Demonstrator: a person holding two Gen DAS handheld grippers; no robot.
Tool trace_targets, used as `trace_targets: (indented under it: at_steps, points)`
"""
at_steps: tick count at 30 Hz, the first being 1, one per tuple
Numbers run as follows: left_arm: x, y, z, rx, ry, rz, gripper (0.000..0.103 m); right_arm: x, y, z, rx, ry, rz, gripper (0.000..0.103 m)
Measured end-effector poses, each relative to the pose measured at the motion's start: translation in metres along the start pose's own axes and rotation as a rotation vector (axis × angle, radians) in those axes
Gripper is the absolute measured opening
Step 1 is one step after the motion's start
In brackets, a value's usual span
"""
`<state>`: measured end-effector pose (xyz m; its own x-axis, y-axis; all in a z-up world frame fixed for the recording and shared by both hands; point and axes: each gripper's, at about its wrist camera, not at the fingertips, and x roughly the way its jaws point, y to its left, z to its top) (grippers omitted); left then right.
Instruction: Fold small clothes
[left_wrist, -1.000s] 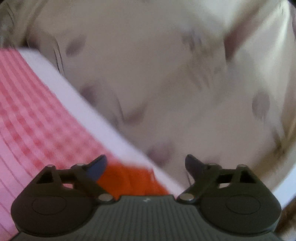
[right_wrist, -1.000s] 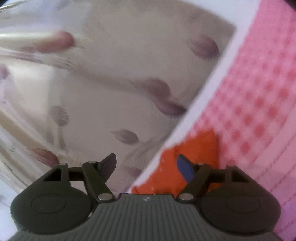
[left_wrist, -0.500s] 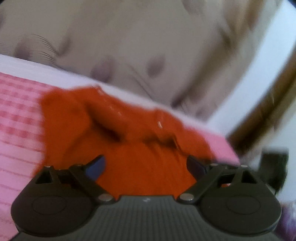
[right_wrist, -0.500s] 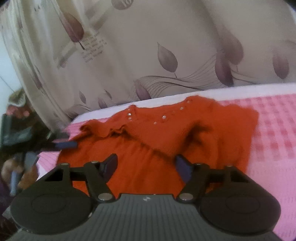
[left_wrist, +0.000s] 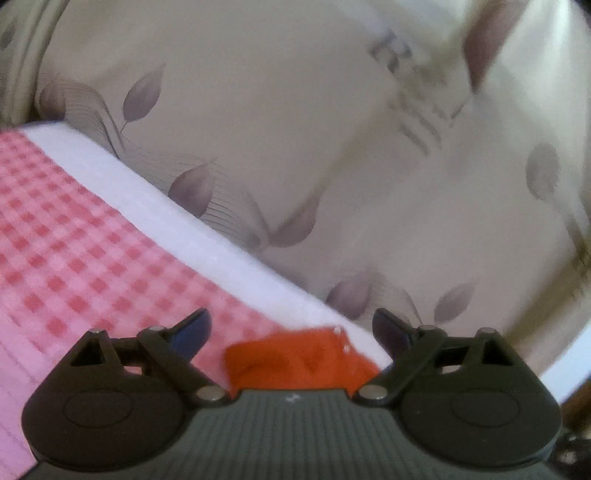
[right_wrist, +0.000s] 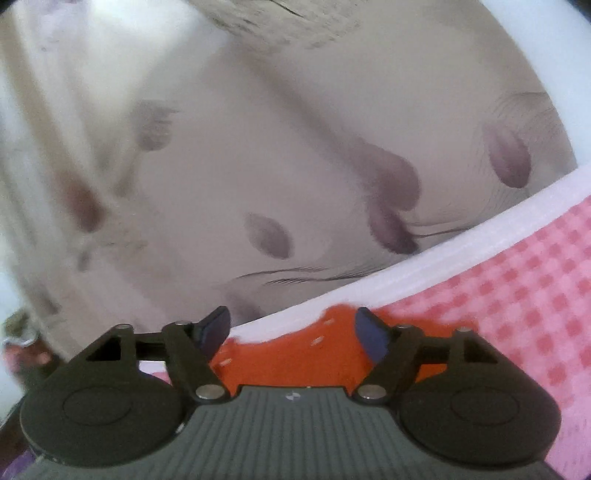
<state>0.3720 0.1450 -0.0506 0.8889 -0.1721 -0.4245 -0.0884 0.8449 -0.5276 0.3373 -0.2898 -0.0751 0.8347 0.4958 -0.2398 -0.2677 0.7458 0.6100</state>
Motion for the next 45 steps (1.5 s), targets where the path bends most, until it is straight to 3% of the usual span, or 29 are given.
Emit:
trace_targets:
  at_steps: [1, 3, 5, 7, 10, 13, 15, 17, 20, 22, 24, 26, 28, 31, 34, 38, 40, 41, 43, 44, 45]
  points:
    - [-0.008, 0.002, 0.001, 0.039, 0.012, -0.013, 0.095, -0.007, 0.006, -0.006, -0.020, 0.008, 0.011, 0.088]
    - [-0.025, 0.004, -0.004, 0.095, 0.029, -0.050, 0.095, -0.021, 0.022, -0.023, -0.086, 0.018, 0.029, 0.093]
    - [-0.038, -0.001, -0.013, 0.136, 0.075, -0.166, 0.095, -0.027, 0.037, -0.036, -0.167, 0.036, 0.034, 0.094]
    - [-0.046, -0.020, -0.029, 0.215, 0.174, -0.307, 0.095, -0.028, 0.055, -0.052, -0.285, 0.034, -0.002, 0.097]
    - [-0.035, -0.057, -0.058, 0.312, 0.369, -0.387, 0.095, -0.023, 0.063, -0.071, -0.366, 0.054, -0.037, 0.101]
    - [0.004, -0.078, -0.078, 0.379, 0.458, -0.310, 0.095, -0.019, 0.063, -0.077, -0.371, 0.069, -0.046, 0.101]
    - [0.023, -0.080, -0.075, 0.361, 0.436, -0.284, 0.095, -0.020, 0.060, -0.075, -0.348, 0.063, -0.057, 0.102]
    - [0.037, -0.074, -0.057, 0.311, 0.344, -0.237, 0.095, -0.021, 0.054, -0.073, -0.313, 0.062, -0.055, 0.102]
    - [0.041, -0.054, -0.025, 0.240, 0.186, -0.066, 0.095, -0.024, 0.044, -0.070, -0.257, 0.048, -0.047, 0.102]
    - [0.033, -0.030, -0.002, 0.179, 0.051, 0.103, 0.095, -0.026, 0.041, -0.069, -0.238, 0.043, -0.037, 0.103]
    - [0.021, -0.004, 0.016, 0.080, 0.004, 0.185, 0.095, -0.025, 0.041, -0.070, -0.239, 0.039, -0.033, 0.103]
    - [0.004, 0.027, 0.029, -0.046, 0.028, 0.106, 0.095, -0.026, 0.042, -0.070, -0.247, 0.037, -0.020, 0.103]
    - [-0.013, 0.046, 0.034, -0.086, 0.077, 0.047, 0.095, -0.027, 0.041, -0.070, -0.246, 0.030, -0.009, 0.103]
    - [-0.014, 0.049, 0.019, -0.062, 0.225, -0.067, 0.095, -0.029, 0.038, -0.068, -0.224, 0.020, 0.004, 0.103]
    - [-0.010, 0.042, -0.001, -0.009, 0.384, -0.120, 0.095, -0.031, 0.035, -0.067, -0.201, 0.005, 0.008, 0.103]
    - [0.009, 0.026, -0.022, 0.025, 0.476, -0.190, 0.095, -0.033, 0.035, -0.067, -0.194, -0.006, 0.005, 0.103]
    - [0.015, 0.019, -0.026, 0.067, 0.457, -0.230, 0.094, -0.034, 0.035, -0.068, -0.199, -0.018, 0.009, 0.103]
    - [0.023, 0.017, -0.027, 0.099, 0.452, -0.235, 0.092, -0.035, 0.036, -0.069, -0.203, -0.023, 0.011, 0.103]
    - [0.034, 0.011, -0.029, 0.170, 0.441, -0.221, 0.051, -0.036, 0.037, -0.069, -0.213, -0.029, 0.013, 0.103]
    - [0.039, 0.011, -0.030, 0.188, 0.437, -0.191, 0.022, -0.036, 0.038, -0.070, -0.218, -0.029, 0.014, 0.103]
    - [0.037, 0.012, -0.030, 0.167, 0.428, -0.194, 0.021, -0.036, 0.038, -0.070, -0.223, -0.026, 0.019, 0.103]
